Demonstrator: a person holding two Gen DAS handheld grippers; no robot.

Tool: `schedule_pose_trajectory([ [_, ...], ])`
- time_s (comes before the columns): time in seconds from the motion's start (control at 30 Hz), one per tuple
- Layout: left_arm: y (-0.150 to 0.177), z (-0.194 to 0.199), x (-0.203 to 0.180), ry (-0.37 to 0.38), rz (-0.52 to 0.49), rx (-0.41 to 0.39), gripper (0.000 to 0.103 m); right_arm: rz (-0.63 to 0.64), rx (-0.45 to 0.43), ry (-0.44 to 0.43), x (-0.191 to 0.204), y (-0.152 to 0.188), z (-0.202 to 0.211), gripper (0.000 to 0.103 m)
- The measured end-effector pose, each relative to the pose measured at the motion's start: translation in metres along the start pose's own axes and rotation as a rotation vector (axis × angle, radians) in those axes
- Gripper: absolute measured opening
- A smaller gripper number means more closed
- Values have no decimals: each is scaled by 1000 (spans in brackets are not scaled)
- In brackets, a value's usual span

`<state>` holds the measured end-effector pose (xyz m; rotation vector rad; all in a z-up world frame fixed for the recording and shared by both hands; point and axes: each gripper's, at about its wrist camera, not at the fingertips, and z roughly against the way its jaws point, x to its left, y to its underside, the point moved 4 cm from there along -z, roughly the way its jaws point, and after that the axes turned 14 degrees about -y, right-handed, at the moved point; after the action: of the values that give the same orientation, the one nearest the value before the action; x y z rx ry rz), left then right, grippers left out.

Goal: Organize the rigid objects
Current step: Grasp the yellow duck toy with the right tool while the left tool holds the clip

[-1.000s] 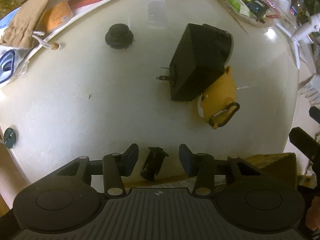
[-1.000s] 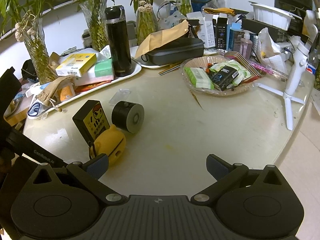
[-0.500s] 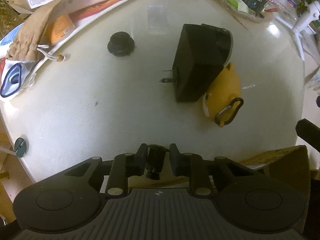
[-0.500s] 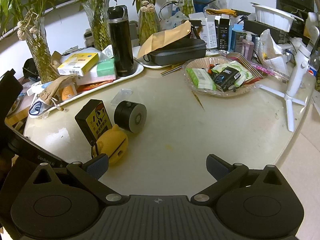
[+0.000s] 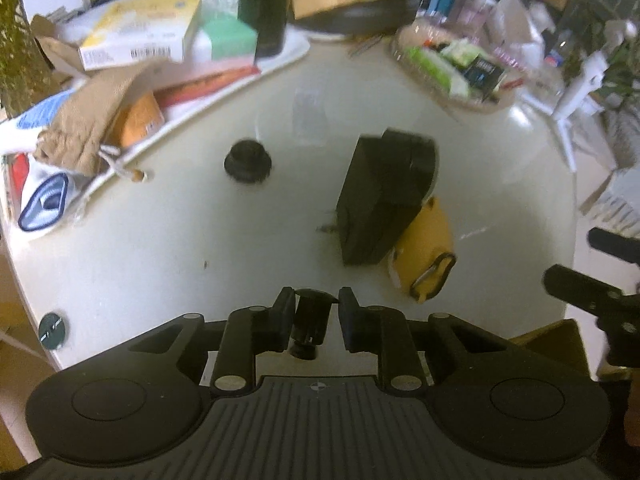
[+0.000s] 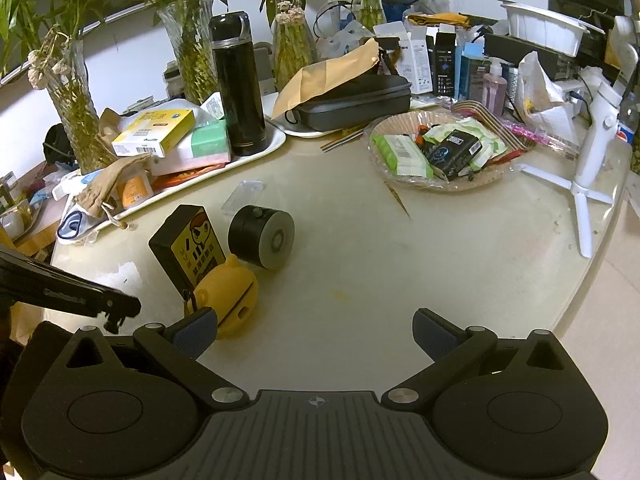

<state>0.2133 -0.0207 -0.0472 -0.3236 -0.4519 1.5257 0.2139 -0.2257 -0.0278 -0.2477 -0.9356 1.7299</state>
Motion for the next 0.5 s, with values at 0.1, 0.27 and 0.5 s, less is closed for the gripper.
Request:
schedule_pose_trajectory([
  [0.1,-1,7,4,44,16,-51,23,-7,-1,-7,1,-1,-2,103],
  [0.27,-1,15,12,106,54,-105,23,-20,1,-18,4,-5,-8,103],
  [0.5,0,25,32,156,116,-165,23,-37,5,-47,10,-11,-19,103],
])
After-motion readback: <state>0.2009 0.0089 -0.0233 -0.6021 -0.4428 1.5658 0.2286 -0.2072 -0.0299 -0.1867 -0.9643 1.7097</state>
